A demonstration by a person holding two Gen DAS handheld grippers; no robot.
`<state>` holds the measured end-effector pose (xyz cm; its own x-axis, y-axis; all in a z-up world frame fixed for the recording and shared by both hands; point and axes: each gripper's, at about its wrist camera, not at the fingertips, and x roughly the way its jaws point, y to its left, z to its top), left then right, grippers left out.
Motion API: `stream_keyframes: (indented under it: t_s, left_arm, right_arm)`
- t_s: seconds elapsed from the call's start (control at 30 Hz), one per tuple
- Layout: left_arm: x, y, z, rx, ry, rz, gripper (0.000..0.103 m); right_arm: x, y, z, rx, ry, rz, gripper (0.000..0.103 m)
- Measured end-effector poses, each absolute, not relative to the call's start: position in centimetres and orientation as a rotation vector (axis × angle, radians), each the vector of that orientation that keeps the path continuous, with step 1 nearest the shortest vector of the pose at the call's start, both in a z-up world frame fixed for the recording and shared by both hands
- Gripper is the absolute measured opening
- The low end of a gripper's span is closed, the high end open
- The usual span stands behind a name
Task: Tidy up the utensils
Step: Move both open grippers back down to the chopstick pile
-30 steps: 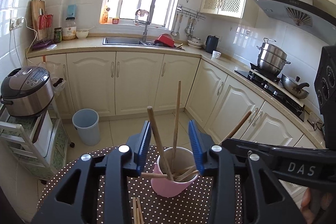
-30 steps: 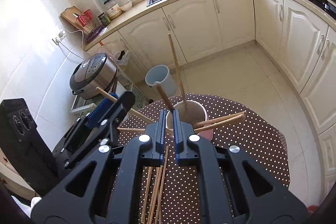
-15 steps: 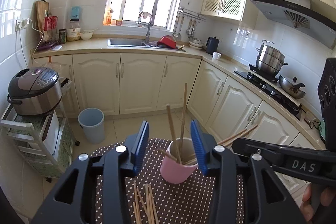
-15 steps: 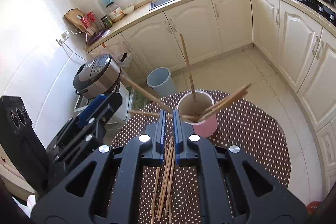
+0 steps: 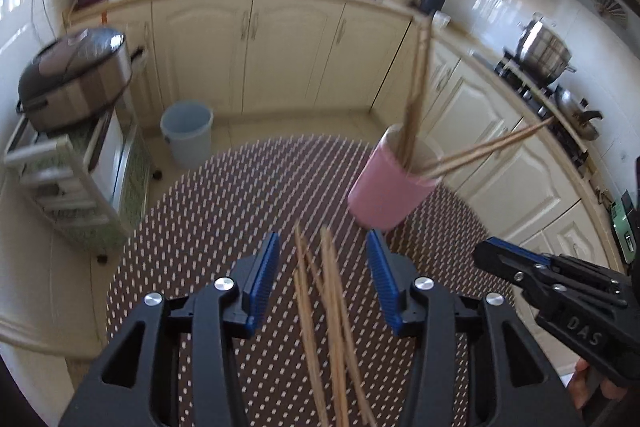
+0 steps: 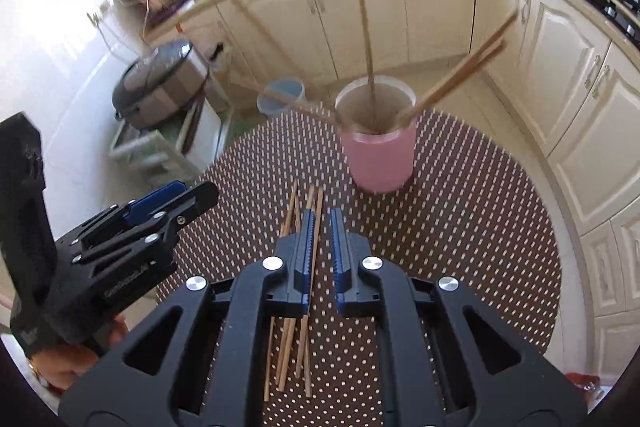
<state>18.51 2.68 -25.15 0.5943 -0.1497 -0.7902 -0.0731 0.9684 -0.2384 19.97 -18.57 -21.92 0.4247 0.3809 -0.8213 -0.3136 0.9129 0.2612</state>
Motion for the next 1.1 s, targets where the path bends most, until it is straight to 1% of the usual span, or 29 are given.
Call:
stream_keyframes:
  t_s: [0.1,0.17,0.3,0.37,0.5,0.73,0.83,1.1]
  left_arm:
    - [18.7,3.3,-28.3,-0.259,1.058,-0.027,0.045]
    - [18.6,3.4,-29.6,-0.239,1.102,-0.022,0.045]
    - [19.1,3.2,-31.9,-0.212,1.178,-0.037,0.045]
    - [19.5,2.8,-32.8,-0.202,1.207,-0.043,0.045]
    - [20.2,1.9,-35.1,-0.177,1.280,-0.060,0.045]
    - [20.6,0.5,-38.1,-0.102,1.349,-0.062,0.045]
    - [20.3,0.4,-38.3,-0.079,1.346,-0.061,0.045]
    - [19.1,3.1,-38.1,-0.165,1.351,-0.023,0.045]
  right_arm:
    - [19.7,-18.2,-23.7,0.060,1.087,0.433,0.010]
    - [19.7,-18.0,-24.8,0.046,1.110,0.427,0.013]
    - [19.8,-17.7,-26.9,0.047,1.150,0.414,0.036]
    - [19.9,-17.7,-27.7,0.054,1.164,0.408,0.041]
    - [20.7,-17.9,-29.1,0.072,1.208,0.410,0.041]
    - [21.5,-17.7,-30.9,0.074,1.255,0.416,0.041]
    - [21.8,-17.5,-31.3,0.074,1.271,0.421,0.041]
    - [22.2,-15.6,-32.5,0.056,1.302,0.447,0.041]
